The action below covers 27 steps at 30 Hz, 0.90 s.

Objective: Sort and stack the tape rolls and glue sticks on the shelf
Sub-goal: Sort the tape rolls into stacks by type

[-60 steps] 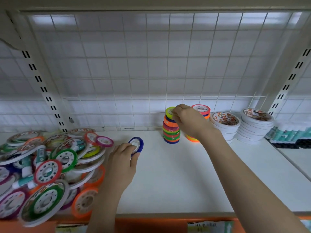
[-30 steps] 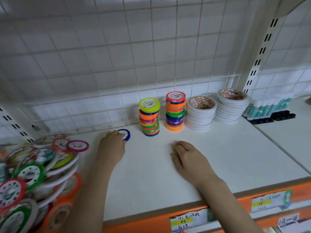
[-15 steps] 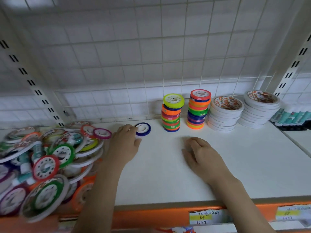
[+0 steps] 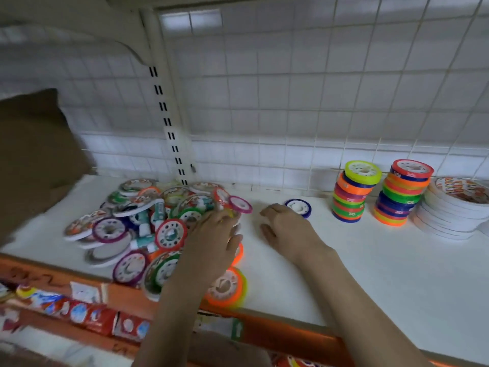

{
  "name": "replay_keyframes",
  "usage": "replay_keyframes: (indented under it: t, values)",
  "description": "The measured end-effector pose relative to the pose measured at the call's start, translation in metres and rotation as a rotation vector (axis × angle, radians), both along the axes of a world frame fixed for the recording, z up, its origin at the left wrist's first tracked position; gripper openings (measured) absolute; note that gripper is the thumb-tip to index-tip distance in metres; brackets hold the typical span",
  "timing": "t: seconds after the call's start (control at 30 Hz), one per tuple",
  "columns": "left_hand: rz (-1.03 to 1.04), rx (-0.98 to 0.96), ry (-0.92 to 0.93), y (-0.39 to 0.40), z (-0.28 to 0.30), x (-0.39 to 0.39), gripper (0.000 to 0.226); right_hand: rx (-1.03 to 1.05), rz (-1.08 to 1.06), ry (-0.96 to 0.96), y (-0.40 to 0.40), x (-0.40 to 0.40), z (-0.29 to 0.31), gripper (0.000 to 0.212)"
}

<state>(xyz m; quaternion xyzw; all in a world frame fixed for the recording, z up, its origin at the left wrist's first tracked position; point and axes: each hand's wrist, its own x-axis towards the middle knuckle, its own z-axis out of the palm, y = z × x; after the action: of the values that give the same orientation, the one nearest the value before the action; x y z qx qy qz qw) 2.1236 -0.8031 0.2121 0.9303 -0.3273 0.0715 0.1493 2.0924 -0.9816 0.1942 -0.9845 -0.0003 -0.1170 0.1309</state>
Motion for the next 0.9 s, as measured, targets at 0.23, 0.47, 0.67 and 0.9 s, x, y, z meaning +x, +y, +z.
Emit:
replay_keyframes:
  t: [0.23,0.47,0.67,0.9]
  values:
    - [0.097,-0.011,-0.033,0.053,0.014,0.021,0.035,-0.002,-0.013,0.039,0.021,0.068,-0.002,0.033]
    - [0.061,0.027,-0.043,0.049,0.014,0.041,0.036,-0.049,-0.034,0.098,0.027,0.072,-0.007,0.029]
    - [-0.009,0.140,-0.058,0.004,0.020,0.070,0.035,-0.109,-0.092,0.091,0.007,0.034,0.004,0.029]
    - [0.050,0.402,-0.100,-0.034,0.011,0.081,0.035,-0.033,-0.188,0.035,-0.014,-0.023,-0.001,0.034]
